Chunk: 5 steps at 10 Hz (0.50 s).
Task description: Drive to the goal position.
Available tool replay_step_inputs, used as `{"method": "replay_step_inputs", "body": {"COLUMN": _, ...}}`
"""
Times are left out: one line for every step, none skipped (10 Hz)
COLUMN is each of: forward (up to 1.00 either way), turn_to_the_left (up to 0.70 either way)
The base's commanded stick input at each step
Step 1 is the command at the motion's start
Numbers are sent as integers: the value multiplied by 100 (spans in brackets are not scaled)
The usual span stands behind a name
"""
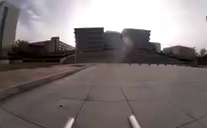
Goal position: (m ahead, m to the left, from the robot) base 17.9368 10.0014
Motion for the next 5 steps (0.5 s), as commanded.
{"method": "replay_step_inputs", "body": {"forward": 100, "turn_to_the_left": 0}}
{"method": "replay_step_inputs", "body": {"forward": 100, "turn_to_the_left": 0}}
{"method": "replay_step_inputs", "body": {"forward": 100, "turn_to_the_left": 0}}
{"method": "replay_step_inputs", "body": {"forward": 100, "turn_to_the_left": 0}}
{"method": "replay_step_inputs", "body": {"forward": 100, "turn_to_the_left": 0}}
